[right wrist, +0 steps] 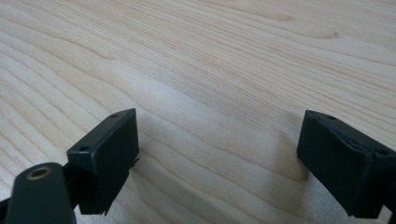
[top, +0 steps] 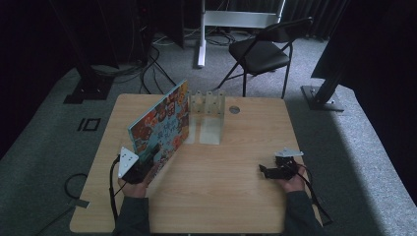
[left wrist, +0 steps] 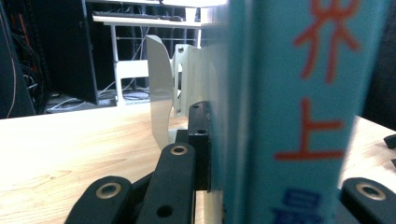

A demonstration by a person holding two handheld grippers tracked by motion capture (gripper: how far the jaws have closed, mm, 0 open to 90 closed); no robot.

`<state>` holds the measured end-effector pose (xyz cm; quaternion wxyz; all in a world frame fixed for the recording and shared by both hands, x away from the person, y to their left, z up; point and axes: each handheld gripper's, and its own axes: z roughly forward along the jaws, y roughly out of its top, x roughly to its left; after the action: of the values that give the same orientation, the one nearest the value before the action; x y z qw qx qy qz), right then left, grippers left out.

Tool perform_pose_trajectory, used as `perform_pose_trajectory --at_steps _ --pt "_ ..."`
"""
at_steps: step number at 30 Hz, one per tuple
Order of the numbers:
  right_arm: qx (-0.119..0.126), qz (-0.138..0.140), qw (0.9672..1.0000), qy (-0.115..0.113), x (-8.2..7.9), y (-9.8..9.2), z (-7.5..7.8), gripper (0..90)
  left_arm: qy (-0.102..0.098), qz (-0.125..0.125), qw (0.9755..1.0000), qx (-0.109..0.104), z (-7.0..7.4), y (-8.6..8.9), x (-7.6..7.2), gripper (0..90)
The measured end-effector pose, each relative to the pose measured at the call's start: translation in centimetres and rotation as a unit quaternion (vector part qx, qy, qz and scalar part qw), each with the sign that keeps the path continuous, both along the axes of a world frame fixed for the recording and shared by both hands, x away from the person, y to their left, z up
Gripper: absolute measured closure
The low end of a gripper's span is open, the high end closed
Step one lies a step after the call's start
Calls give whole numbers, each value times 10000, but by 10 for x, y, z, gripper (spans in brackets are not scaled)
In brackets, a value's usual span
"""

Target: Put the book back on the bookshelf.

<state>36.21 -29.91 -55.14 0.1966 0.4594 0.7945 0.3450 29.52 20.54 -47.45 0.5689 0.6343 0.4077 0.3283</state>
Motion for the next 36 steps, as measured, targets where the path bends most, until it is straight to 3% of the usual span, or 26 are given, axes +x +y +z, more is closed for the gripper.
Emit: perform_pose_trajectory --at_steps 8,18,21,36 --pt "1 -1 10000 0 0 0 0 124 -1 146 9999 -36 1 -7 4 812" --pt "-1 -1 10000 2 0 0 0 124 35 227 9997 79 3 -15 9 812" --pt "1 -1 10000 1 0 0 0 124 24 273 9996 -15 5 -18 12 812" --pt "-3 0 10000 -1 0 0 0 124 36 706 9975 83 9 -26 22 811"
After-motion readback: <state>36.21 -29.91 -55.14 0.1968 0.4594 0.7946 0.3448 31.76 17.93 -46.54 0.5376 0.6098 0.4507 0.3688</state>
